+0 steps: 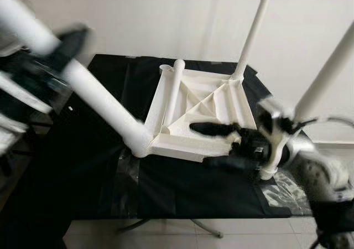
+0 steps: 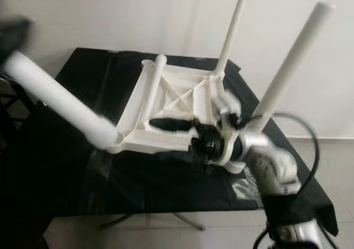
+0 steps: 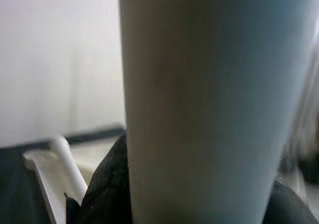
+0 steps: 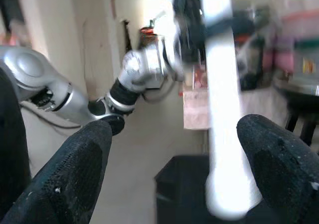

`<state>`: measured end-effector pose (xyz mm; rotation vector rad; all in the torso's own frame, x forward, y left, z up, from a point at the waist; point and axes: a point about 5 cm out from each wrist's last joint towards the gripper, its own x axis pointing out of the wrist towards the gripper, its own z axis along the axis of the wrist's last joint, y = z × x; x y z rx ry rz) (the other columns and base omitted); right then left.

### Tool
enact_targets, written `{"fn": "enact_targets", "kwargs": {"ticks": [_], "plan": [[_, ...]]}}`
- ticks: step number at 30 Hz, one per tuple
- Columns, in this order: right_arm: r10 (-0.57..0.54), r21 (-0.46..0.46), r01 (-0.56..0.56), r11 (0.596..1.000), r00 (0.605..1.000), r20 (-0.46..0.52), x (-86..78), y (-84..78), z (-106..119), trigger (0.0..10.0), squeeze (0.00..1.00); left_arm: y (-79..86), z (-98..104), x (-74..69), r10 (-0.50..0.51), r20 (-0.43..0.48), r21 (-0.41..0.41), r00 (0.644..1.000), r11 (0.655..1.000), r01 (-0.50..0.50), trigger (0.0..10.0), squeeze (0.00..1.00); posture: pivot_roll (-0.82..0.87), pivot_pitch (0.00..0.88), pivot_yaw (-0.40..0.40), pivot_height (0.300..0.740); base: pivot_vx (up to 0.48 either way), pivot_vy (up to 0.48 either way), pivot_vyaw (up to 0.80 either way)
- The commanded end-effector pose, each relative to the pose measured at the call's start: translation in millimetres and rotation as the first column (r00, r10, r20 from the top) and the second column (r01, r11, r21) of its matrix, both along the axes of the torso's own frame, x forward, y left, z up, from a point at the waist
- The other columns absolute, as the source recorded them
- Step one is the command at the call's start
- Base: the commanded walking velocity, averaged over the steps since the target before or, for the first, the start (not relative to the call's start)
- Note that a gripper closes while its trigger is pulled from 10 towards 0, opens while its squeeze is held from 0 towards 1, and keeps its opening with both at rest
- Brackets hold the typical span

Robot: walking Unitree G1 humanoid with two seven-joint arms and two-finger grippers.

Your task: Building children table

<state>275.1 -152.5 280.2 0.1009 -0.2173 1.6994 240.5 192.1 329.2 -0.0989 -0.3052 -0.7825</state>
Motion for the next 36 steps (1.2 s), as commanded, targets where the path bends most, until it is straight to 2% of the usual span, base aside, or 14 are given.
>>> {"fn": "enact_targets", "kwargs": {"ticks": [1, 3, 4, 7, 9, 10, 11, 12, 14, 18, 26, 32, 33, 36], "plan": [[0.007, -0.021, -0.006, 1.000, 0.999, 0.046, -0.2, 2.0, 6, 10.0, 1.00, -9.4, -2, -1.3, -0.052, 0.004, 0.092, 0.999, 0.994, 0.051, 0.0, 0.00, -0.09, 0.011, -0.086, 0.740, 0.000, 0.000, 0.00], [-0.043, -0.130, 0.054, 0.990, 0.995, 0.087, 10.0, 15.8, -2, 10.0, 1.00, -16.6, 2, -0.3, -0.118, 0.011, 0.109, 0.993, 0.987, 0.116, 0.0, 0.00, -0.09, 0.003, -0.094, 0.740, 0.000, 0.000, 0.00], [-0.043, -0.130, 0.054, 0.990, 0.995, 0.087, 10.0, 15.8, -2, 10.0, 1.00, -16.6, 2, -0.3, -0.118, 0.011, 0.109, 0.993, 0.987, 0.116, 0.0, 0.00, -0.09, 0.003, -0.094, 0.740, 0.000, 0.000, 0.00], [-0.174, -0.306, 0.195, 0.932, 0.980, 0.095, 31.4, 49.8, -33, 10.0, 0.96, -33.6, 9, 0.9, -0.220, 0.027, 0.130, 0.975, 0.968, 0.215, 0.0, 0.00, -0.08, 0.000, -0.107, 0.740, 0.000, 0.000, 0.00], [-0.199, -0.324, 0.221, 0.920, 0.975, 0.101, 34.2, 54.9, -38, 10.0, 0.96, -36.2, 11, 0.8, -0.233, 0.031, 0.132, 0.972, 0.965, 0.228, 0.0, 0.00, -0.08, 0.000, -0.107, 0.740, 0.000, 0.000, 0.00], [-0.206, -0.338, 0.220, 0.915, 0.976, 0.076, 34.4, 64.5, -44, 10.0, 0.16, -39.6, 14, 0.8, -0.251, 0.044, 0.131, 0.967, 0.961, 0.244, 0.0, 0.00, -0.07, 0.000, -0.111, 0.740, 0.000, 0.000, 0.00], [-0.209, -0.347, 0.215, 0.913, 0.976, 0.057, 34.0, 71.1, -48, 10.0, 0.16, -42.0, 16, 0.7, -0.263, 0.053, 0.130, 0.963, 0.958, 0.255, 0.0, 0.00, -0.07, 0.000, -0.111, 0.740, 0.000, 0.000, 0.00], [-0.202, -0.342, 0.202, 0.918, 0.979, 0.038, 33.0, 77.9, -50, 10.0, 0.00, -44.4, 17, 0.2, -0.276, 0.057, 0.135, 0.959, 0.954, 0.267, 0.0, 0.00, -0.07, 0.000, -0.112, 0.740, 0.000, 0.000, 0.00], [-0.202, -0.342, 0.202, 0.918, 0.979, 0.038, 33.0, 77.9, -50, 10.0, 0.00, -44.4, 17, 0.2, -0.276, 0.057, 0.135, 0.959, 0.954, 0.267, 0.0, 0.00, -0.07, 0.000, -0.112, 0.740, 0.000, 0.000, 0.00], [-0.150, -0.272, 0.146, 0.951, 0.989, 0.005, 31.1, 102.0, -47, 10.0, 0.00, -53.4, 14, 1.0, -0.330, 0.062, 0.192, 0.942, 0.930, 0.313, 0.0, 0.00, -0.07, 0.000, -0.115, 0.740, 0.000, 0.000, 0.00], [-0.113, -0.207, 0.117, 0.971, 0.993, 0.031, 28.0, 126.5, -40, 10.0, 0.00, -64.8, 4, 4.4, -0.365, 0.030, 0.220, 0.931, 0.910, 0.350, 0.0, 0.00, -0.08, 0.000, -0.112, 0.740, 0.000, 0.000, 0.00], [-0.142, -0.238, 0.141, 0.961, 0.990, 0.011, 28.7, 135.7, -45, 10.0, 0.00, -68.0, 6, 6.4, -0.373, 0.043, 0.208, 0.927, 0.911, 0.357, 0.0, 0.00, -0.08, 0.000, -0.113, 0.740, 0.000, 0.000, 0.00], [-0.150, -0.246, 0.145, 0.958, 0.989, -0.001, 28.8, 137.8, -48, 0.0, 0.00, -69.2, 8, 6.6, -0.380, 0.052, 0.199, 0.924, 0.910, 0.363, 0.0, 0.00, -0.08, 0.000, -0.118, 0.740, 0.000, 0.000, 0.00], [-0.147, -0.249, 0.138, 0.959, 0.989, -0.016, 28.2, 140.9, -52, 0.0, 0.00, -71.9, 11, 7.2, -0.393, 0.064, 0.192, 0.917, 0.907, 0.375, 0.0, 0.00, -0.08, 0.000, -0.118, 0.740, 0.000, 0.000, 0.00]]}}
